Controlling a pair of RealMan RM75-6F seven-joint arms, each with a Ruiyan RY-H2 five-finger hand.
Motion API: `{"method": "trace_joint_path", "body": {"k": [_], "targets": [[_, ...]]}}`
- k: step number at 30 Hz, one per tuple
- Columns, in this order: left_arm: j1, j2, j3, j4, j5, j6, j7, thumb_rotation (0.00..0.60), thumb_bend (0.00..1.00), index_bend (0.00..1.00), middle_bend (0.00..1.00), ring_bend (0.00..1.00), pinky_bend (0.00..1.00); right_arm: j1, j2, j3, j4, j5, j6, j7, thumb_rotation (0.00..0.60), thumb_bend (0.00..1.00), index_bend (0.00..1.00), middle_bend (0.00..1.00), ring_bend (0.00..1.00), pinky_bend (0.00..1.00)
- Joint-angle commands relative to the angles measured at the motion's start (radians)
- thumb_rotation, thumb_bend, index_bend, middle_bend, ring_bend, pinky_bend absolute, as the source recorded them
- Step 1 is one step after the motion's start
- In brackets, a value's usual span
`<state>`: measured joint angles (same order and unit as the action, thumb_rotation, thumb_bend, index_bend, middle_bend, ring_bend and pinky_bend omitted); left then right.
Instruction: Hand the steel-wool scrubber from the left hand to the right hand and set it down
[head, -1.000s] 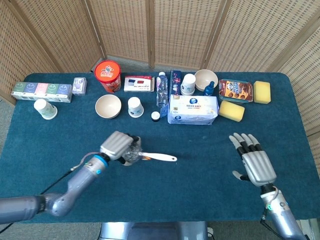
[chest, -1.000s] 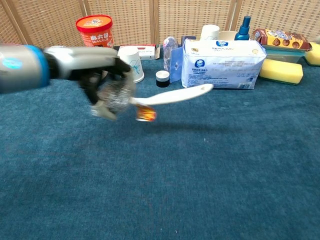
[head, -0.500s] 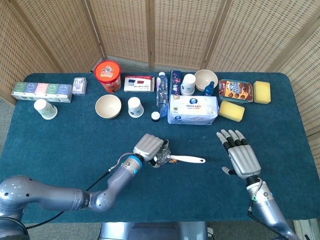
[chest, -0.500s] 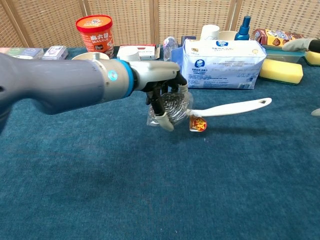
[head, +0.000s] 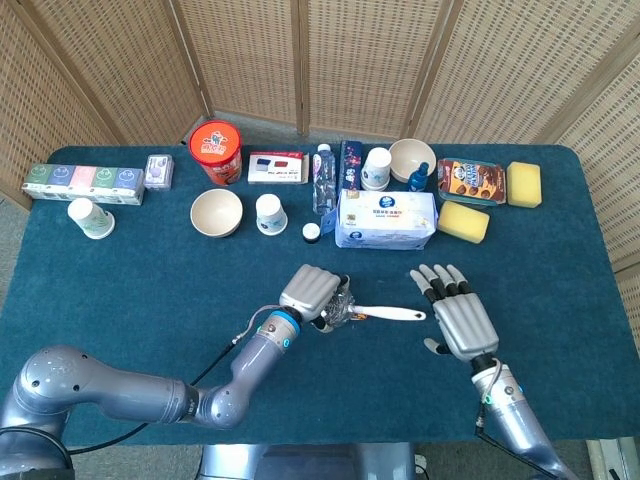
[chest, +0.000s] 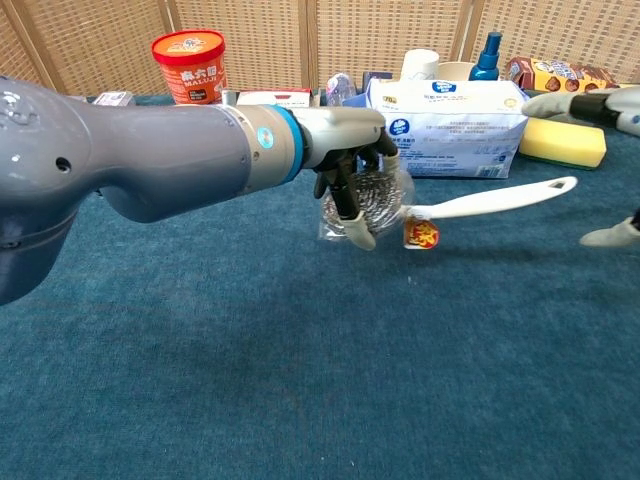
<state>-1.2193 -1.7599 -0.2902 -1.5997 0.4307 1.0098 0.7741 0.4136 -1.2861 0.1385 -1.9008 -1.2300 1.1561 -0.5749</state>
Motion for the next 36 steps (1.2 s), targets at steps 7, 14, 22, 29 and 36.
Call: {"method": "trace_joint_path", "body": {"k": [7, 14, 22, 29, 36], "targets": [[-0.029, -0.027, -0.015, -0.007, -0.020, 0.057, 0.025, 0.600, 0.00, 0.38, 0.43, 0.42, 0.54, 0.049, -0.087, 0.014, 0.005, 0.109, 0.046, -0.169, 0.600, 0.00, 0.00, 0.00, 0.00, 0.00], [-0.054, -0.039, -0.036, -0.021, -0.051, 0.113, 0.069, 0.600, 0.00, 0.38, 0.43, 0.42, 0.54, 0.078, -0.144, 0.026, -0.029, 0.209, 0.113, -0.314, 0.600, 0.00, 0.00, 0.00, 0.00, 0.00], [-0.070, -0.072, -0.048, -0.035, -0.050, 0.166, 0.094, 0.600, 0.00, 0.38, 0.43, 0.42, 0.54, 0.127, -0.212, 0.038, -0.044, 0.301, 0.148, -0.422, 0.600, 0.00, 0.00, 0.00, 0.00, 0.00], [-0.068, -0.093, -0.057, -0.051, -0.053, 0.187, 0.098, 0.600, 0.00, 0.38, 0.43, 0.42, 0.54, 0.170, -0.259, 0.056, 0.010, 0.339, 0.155, -0.429, 0.600, 0.02, 0.00, 0.02, 0.00, 0.00], [-0.065, -0.094, -0.065, -0.055, -0.044, 0.190, 0.095, 0.600, 0.00, 0.38, 0.43, 0.42, 0.54, 0.184, -0.279, 0.052, 0.042, 0.335, 0.162, -0.413, 0.600, 0.41, 0.19, 0.26, 0.18, 0.18]]}}
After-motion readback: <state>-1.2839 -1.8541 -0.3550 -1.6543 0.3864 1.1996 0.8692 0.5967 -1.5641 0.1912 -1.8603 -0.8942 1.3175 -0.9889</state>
